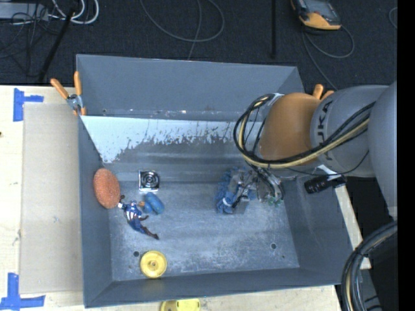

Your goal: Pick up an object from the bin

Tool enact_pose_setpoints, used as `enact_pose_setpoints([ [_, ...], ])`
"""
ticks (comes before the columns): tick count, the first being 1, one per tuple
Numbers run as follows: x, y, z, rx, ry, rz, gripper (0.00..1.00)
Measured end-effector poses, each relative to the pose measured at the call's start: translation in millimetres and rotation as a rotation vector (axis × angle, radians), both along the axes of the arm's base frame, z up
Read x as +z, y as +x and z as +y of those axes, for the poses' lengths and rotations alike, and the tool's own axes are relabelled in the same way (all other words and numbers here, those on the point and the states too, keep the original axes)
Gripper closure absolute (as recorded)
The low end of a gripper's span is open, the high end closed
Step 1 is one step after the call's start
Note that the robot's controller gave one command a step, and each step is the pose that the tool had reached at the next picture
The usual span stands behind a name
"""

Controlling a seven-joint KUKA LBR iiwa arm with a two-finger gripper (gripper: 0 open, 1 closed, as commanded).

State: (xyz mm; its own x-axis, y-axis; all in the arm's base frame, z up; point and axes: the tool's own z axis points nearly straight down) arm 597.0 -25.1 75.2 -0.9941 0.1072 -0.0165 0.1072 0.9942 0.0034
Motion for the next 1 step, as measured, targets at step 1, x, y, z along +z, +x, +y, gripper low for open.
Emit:
enact_pose_setpoints([
  [1, 152.0, 9.3, -15.8, -0.033, -0.001, 0.010, 1.00],
])
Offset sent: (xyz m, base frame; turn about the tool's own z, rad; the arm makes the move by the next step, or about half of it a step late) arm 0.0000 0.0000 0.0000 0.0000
